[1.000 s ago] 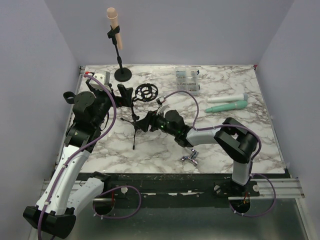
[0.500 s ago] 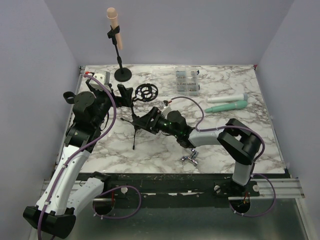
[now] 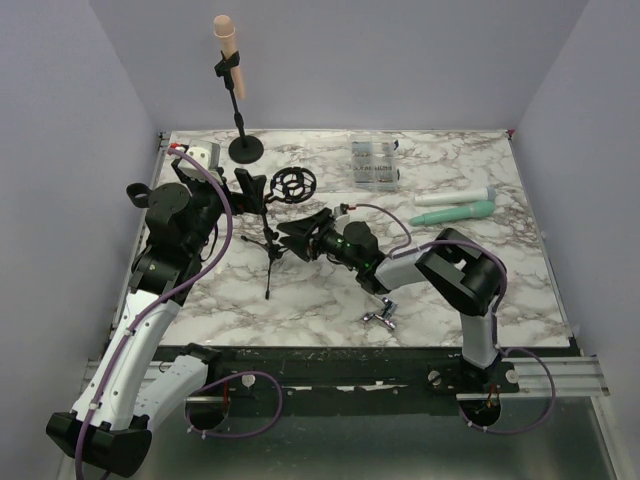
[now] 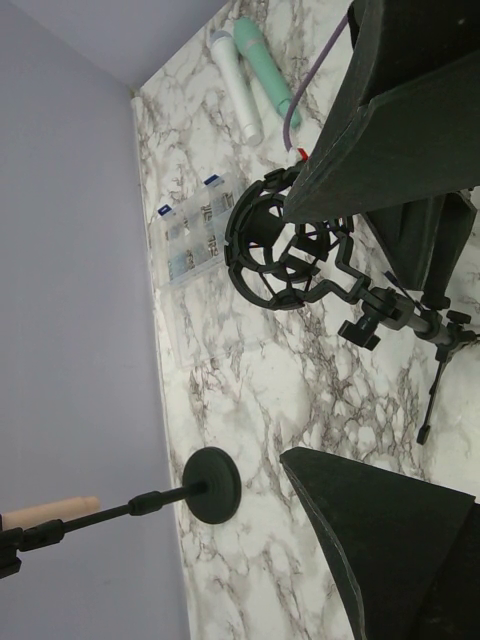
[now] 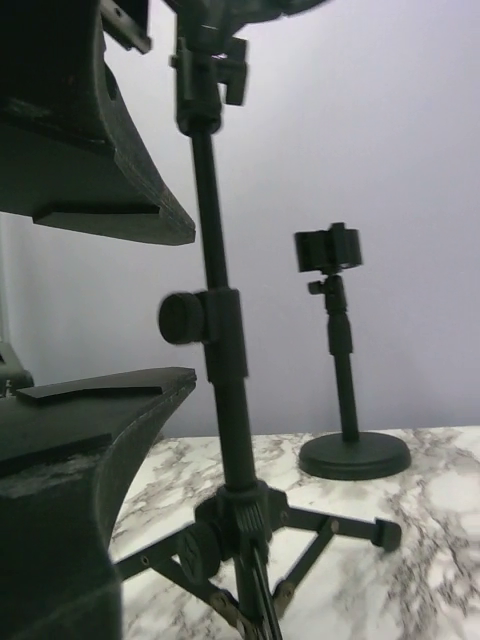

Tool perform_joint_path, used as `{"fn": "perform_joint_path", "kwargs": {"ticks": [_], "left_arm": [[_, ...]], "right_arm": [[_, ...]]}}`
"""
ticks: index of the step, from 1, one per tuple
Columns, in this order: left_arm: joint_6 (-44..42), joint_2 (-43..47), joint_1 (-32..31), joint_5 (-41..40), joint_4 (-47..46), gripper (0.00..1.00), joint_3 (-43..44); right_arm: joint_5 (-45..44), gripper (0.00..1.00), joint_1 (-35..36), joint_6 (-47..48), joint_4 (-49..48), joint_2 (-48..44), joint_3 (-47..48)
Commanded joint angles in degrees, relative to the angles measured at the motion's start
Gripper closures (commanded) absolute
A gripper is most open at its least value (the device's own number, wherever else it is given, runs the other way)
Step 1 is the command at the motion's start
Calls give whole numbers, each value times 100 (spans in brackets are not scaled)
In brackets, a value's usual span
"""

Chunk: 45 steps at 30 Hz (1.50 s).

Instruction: Remove the microphone from the stand

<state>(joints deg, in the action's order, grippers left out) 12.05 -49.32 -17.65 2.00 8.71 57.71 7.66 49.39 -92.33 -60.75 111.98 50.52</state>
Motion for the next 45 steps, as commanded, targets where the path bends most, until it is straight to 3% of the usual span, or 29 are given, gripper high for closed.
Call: {"fn": "perform_joint_path", "kwargs": {"ticks": [1, 14, 20, 27, 35, 39, 45], "left_arm": [[43, 30, -19, 68, -33, 2, 116], [63, 30, -19, 89, -26, 1, 126], [70, 11, -19, 91, -23, 2, 126], [64, 5, -19, 79, -11, 1, 123], [44, 20, -19, 88, -21, 1, 119], [34, 17, -19, 64, -29, 1, 109], [34, -11, -19, 64, -29, 1, 108]], "right_arm": [[166, 44, -49, -781, -594, 448, 129], [300, 49, -47, -908, -765, 614, 283], [365, 60, -42, -1069, -1017, 761, 288], [361, 61, -43, -1043, -1070, 803, 301], [359, 82, -41, -909, -1031, 799, 277], [375, 99, -42, -421, -862, 700, 248], [74, 99, -38, 1352, -33, 396, 156]]}}
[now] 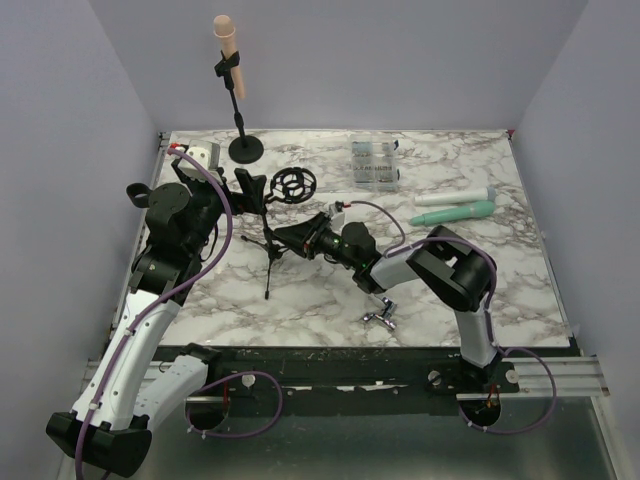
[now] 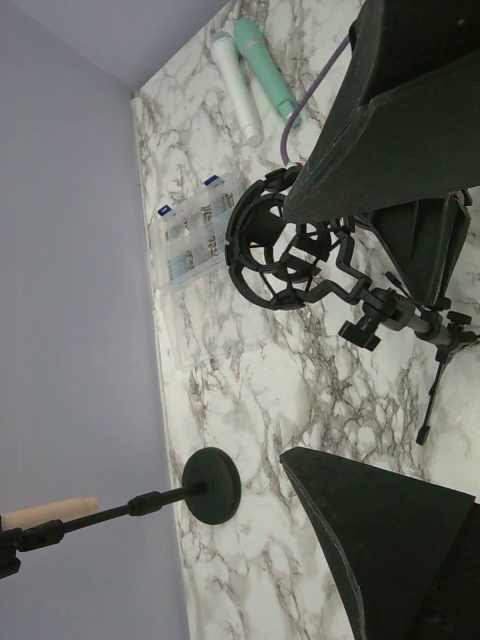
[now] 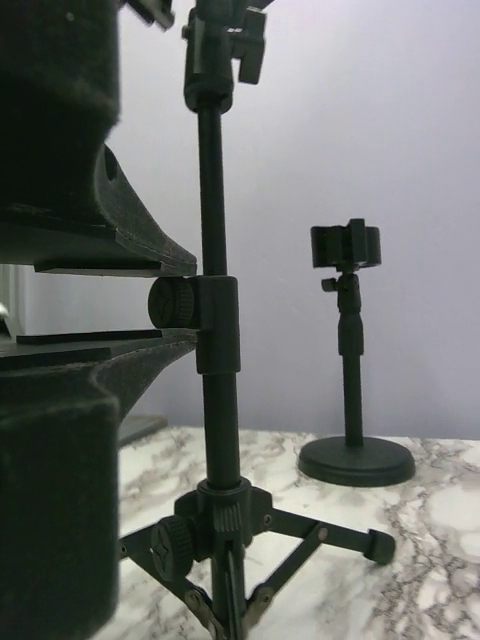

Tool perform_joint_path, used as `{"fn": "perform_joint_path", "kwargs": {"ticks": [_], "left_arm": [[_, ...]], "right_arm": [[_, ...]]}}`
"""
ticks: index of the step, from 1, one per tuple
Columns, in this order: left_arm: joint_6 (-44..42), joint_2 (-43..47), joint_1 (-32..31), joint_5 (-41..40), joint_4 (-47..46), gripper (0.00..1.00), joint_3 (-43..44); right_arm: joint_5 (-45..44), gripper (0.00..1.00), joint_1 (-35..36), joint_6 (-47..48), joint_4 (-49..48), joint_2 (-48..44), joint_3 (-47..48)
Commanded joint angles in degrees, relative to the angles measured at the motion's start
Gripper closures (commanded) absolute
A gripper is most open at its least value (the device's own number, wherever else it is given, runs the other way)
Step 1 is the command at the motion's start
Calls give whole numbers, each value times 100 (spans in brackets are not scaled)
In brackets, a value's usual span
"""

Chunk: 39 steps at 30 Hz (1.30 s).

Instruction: Remove the microphone from the stand

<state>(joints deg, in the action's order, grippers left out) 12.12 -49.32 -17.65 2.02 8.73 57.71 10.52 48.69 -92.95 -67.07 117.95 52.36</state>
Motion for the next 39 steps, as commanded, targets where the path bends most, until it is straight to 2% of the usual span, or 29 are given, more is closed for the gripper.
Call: {"fn": "perform_joint_path", "kwargs": {"ticks": [1, 4, 11, 17, 23, 24, 28, 31, 34, 39], "left_arm": [[27, -8, -19, 61, -36, 1, 109], [32, -21, -19, 60, -31, 1, 109], [19, -58, -19, 57, -26, 1, 117], [10, -96, -20, 44, -19, 1, 122], [19, -139, -19, 48, -19, 1, 126], [19, -147, -19, 63, -20, 1, 123], [19, -166, -19, 61, -10, 2, 126], [19, -181, -19, 66, -10, 1, 126], [23, -183, -19, 81, -12, 1, 126], [65, -222, -19, 138, 2, 2, 152]], "right_arm": [[-290, 99, 27, 1707, 684, -242, -28], [-621, 99, 29, 2840, 1081, -362, 30], [-1285, 99, 69, 4672, 1108, -565, 26], [-2019, 99, 434, 6438, 1427, -862, 224], [-2317, 97, 494, 6998, 1393, -958, 178], [-2277, 92, 499, 6982, 1426, -958, 191], [-2117, 60, 490, 6600, 1467, -1109, 64], [-1917, 41, 493, 6248, 1433, -1403, -166], [-1707, 30, 496, 6012, 1483, -1800, -397], [-1826, 17, 490, 5664, 2233, -2390, -527]]}}
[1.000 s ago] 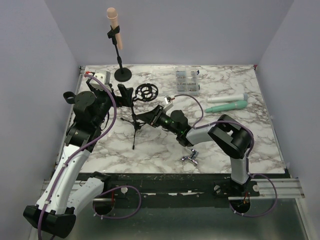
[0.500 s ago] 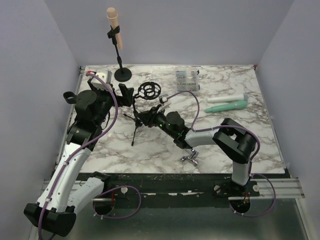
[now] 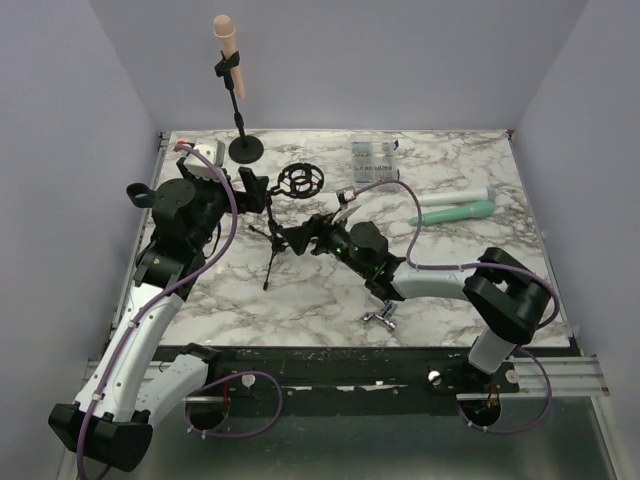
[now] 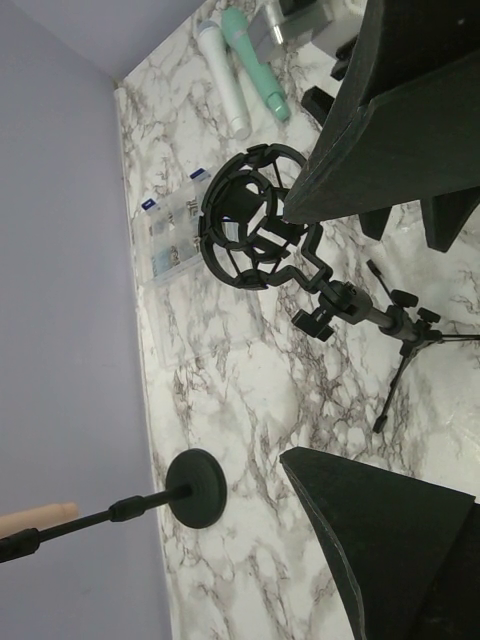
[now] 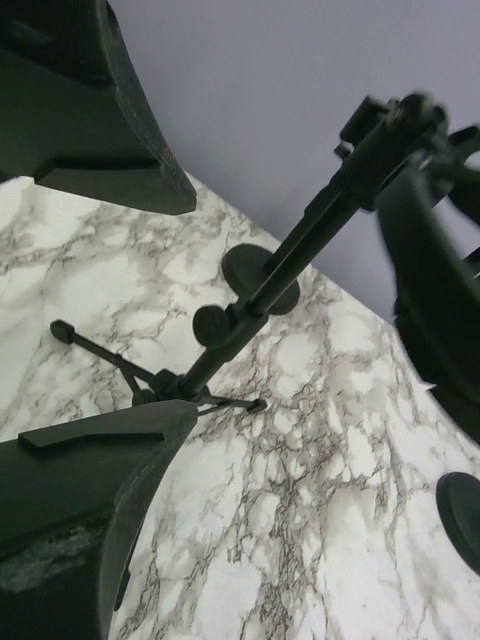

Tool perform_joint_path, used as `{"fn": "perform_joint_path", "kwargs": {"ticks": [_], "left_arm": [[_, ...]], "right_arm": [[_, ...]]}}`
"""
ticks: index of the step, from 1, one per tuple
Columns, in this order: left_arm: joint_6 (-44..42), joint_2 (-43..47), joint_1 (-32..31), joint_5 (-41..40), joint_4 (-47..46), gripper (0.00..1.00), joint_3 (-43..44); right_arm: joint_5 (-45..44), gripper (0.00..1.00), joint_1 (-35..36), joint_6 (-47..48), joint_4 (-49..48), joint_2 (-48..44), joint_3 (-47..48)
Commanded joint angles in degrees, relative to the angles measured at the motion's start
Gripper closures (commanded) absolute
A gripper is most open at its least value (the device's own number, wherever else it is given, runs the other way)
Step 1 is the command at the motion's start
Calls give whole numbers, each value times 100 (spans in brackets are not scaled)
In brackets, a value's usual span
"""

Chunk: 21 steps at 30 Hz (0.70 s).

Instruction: Remove the microphone from the stand

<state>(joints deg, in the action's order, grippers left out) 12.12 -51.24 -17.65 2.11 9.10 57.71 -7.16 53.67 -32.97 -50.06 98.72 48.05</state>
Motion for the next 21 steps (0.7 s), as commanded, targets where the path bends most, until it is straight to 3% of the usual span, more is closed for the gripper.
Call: {"fn": "perform_joint_path", "kwargs": {"ticks": [1, 4, 12, 15, 18, 21], "left_arm": [[71, -39, -19, 147, -26, 1, 156], [96, -63, -20, 167, -27, 2, 153], [102, -47, -24, 160, -28, 2, 132], [80, -47, -28, 110, -22, 2, 135], [80, -39, -24, 114, -12, 1, 150], [71, -12, -28, 123, -12, 2, 145]], "right_arm": [[-97, 15, -15, -425, 768, -523, -27], [92, 12, -95, -1248, 1321, -509, 197], [1345, 13, -219, -4049, 301, 475, 480], [1501, 20, -373, -4812, -37, 801, 493], [1835, 44, -536, -5624, -966, 1311, 426], [1995, 45, -620, -6177, -1686, 1784, 486]]}}
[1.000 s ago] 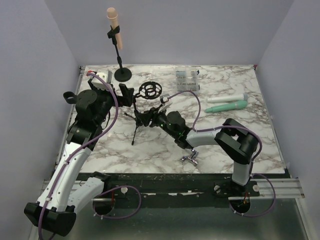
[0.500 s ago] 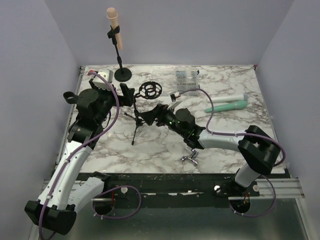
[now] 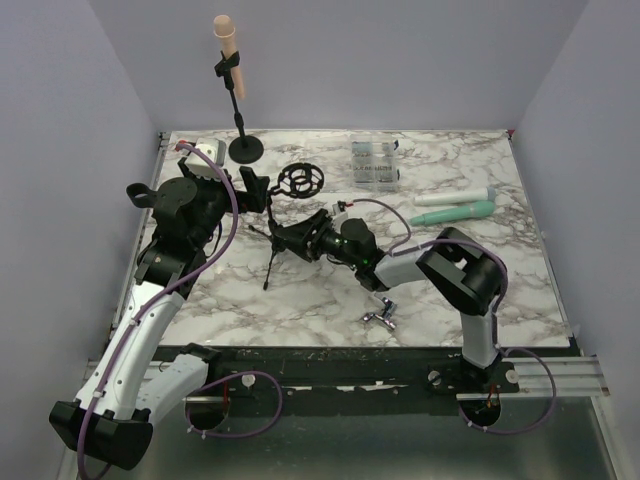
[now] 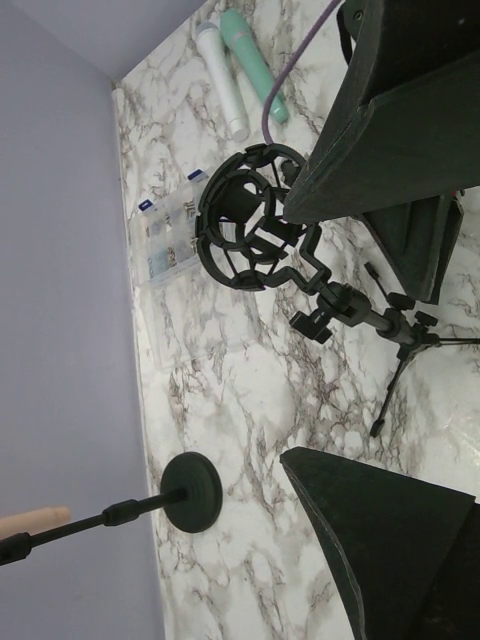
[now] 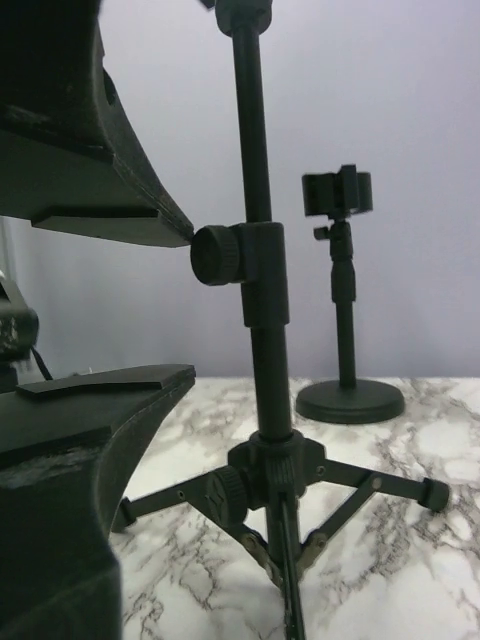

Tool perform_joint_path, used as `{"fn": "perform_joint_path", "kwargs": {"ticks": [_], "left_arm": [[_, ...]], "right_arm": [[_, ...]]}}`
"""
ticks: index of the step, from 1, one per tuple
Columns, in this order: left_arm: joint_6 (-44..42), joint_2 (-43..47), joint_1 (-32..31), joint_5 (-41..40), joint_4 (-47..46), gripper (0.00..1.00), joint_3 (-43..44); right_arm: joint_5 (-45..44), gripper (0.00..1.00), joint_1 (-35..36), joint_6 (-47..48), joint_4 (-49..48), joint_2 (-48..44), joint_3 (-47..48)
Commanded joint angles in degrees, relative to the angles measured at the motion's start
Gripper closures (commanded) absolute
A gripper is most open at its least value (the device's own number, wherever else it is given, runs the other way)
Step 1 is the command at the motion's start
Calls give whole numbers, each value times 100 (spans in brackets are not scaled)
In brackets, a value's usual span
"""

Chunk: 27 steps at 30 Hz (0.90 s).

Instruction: Remove the microphone from the stand

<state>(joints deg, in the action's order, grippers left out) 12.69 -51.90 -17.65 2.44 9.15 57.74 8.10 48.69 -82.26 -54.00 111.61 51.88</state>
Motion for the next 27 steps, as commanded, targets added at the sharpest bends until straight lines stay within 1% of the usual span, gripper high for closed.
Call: {"fn": "perform_joint_path", "kwargs": {"ticks": [1, 5, 12, 17, 20, 22, 24, 27], "left_arm": [[12, 65, -28, 77, -18, 2, 146], [-3, 75, -28, 72, -9, 1, 159], [14, 68, -28, 106, -17, 1, 164], [32, 40, -28, 125, -4, 1, 168], [32, 32, -28, 125, -8, 1, 172], [35, 35, -28, 125, -8, 1, 168], [41, 22, -28, 126, -8, 1, 168], [42, 7, -28, 134, -5, 1, 173]], "right_arm": [[501, 45, -129, -1333, -1429, 583, 156], [465, 43, -128, -1392, -1691, 700, 204], [343, 43, -184, -1326, -1585, 641, 230], [394, 53, -191, -1389, -1513, 784, 348], [325, 59, -202, -1253, -1421, 769, 348], [245, 61, -215, -1080, -1246, 713, 354], [206, 67, -225, -848, -981, 647, 388], [105, 74, -233, -223, -421, 446, 447]]}}
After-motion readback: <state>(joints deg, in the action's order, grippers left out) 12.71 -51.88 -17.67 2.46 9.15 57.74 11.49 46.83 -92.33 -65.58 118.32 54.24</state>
